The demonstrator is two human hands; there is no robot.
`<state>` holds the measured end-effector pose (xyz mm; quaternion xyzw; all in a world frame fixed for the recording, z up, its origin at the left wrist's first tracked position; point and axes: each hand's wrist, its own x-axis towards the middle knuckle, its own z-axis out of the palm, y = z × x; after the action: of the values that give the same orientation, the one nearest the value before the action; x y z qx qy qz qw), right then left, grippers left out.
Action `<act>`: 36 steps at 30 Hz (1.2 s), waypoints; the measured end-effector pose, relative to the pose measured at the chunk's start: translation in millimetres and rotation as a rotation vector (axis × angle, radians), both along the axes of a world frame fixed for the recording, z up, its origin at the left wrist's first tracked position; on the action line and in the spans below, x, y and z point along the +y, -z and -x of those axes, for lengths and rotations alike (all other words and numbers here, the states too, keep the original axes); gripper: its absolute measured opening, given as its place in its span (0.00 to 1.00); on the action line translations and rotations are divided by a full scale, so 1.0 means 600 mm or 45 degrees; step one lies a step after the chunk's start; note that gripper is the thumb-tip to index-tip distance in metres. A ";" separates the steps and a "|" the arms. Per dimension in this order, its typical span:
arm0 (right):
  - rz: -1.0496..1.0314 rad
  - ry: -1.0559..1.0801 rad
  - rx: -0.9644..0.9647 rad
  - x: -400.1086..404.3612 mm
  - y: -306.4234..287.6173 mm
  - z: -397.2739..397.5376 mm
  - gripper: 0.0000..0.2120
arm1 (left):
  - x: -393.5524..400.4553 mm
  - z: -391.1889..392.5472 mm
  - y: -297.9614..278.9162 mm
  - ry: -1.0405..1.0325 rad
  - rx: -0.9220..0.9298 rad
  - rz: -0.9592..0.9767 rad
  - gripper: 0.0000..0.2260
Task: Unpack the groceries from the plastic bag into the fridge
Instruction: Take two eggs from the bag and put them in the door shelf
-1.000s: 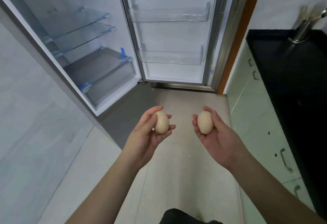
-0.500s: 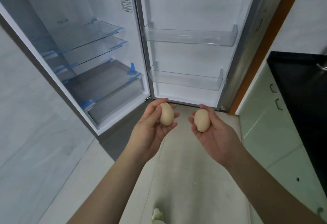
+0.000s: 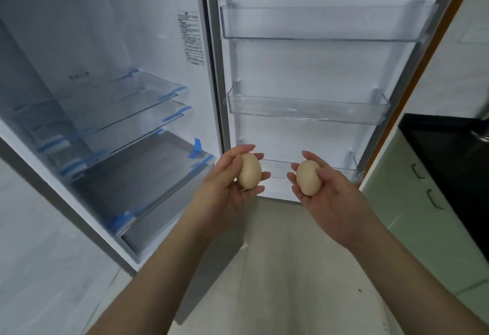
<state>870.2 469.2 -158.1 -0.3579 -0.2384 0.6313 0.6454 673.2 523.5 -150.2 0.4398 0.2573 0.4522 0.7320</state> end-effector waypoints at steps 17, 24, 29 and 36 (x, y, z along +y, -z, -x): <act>-0.047 0.111 -0.282 0.256 -0.096 -0.204 0.16 | 0.249 -0.138 -0.070 0.049 0.212 -0.181 0.14; -0.055 0.066 -0.490 0.317 -0.115 -0.253 0.18 | 0.343 -0.193 -0.103 0.097 0.615 -0.545 0.26; -0.113 -0.002 -1.074 0.356 -0.110 -0.274 0.20 | 0.386 -0.207 -0.116 0.006 0.925 -0.749 0.24; -0.077 0.086 -1.824 0.410 -0.095 -0.260 0.22 | 0.453 -0.224 -0.107 0.040 1.318 -1.030 0.28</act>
<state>1026.0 715.1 -101.4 -0.6734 -0.6097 0.2140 0.3592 807.6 795.1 -85.7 0.8448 0.3796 0.2324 0.2971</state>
